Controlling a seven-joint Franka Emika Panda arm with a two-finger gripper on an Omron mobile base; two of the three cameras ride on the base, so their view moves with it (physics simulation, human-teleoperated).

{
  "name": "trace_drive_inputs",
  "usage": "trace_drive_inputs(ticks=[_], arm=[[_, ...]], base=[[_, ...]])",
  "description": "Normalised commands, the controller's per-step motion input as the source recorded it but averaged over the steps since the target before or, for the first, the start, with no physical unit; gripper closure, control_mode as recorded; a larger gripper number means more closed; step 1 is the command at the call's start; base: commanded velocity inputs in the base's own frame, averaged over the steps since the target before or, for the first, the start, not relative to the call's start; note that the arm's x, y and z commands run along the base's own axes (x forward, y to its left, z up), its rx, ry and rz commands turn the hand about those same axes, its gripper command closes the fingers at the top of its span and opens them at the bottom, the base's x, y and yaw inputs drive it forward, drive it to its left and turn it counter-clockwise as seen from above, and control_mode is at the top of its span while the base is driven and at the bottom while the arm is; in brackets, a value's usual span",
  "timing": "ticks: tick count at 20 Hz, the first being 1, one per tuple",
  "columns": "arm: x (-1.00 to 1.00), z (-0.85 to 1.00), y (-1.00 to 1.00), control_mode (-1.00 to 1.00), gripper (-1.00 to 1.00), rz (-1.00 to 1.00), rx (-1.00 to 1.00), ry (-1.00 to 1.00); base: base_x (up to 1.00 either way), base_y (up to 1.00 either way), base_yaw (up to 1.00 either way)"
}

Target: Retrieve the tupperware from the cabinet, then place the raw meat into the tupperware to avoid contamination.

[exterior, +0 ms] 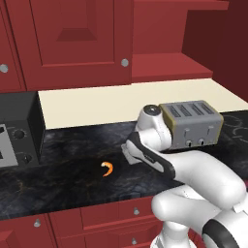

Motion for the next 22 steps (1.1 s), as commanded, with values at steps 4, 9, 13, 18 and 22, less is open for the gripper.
trace_drive_inputs(ticks=[4,9,13,18,22], arm=[[-0.04,0.16,0.01,-1.00,-1.00,-0.42,0.19,0.01],[-0.04,0.00,0.00,-1.00,-1.00,-0.36,0.27,0.25],[-0.10,0.00,-0.02,-1.00,-1.00,-0.42,0.21,0.23],[-0.16,-0.04,0.30,-1.00,-1.00,-0.32,0.05,0.15],[-0.08,-0.02,0.61,-1.00,-1.00,-0.18,0.00,0.17]], base=[[0.00,0.00,0.00],[0.00,0.00,0.00],[0.00,0.00,0.00],[0.00,0.00,0.00],[0.00,0.00,0.00]])
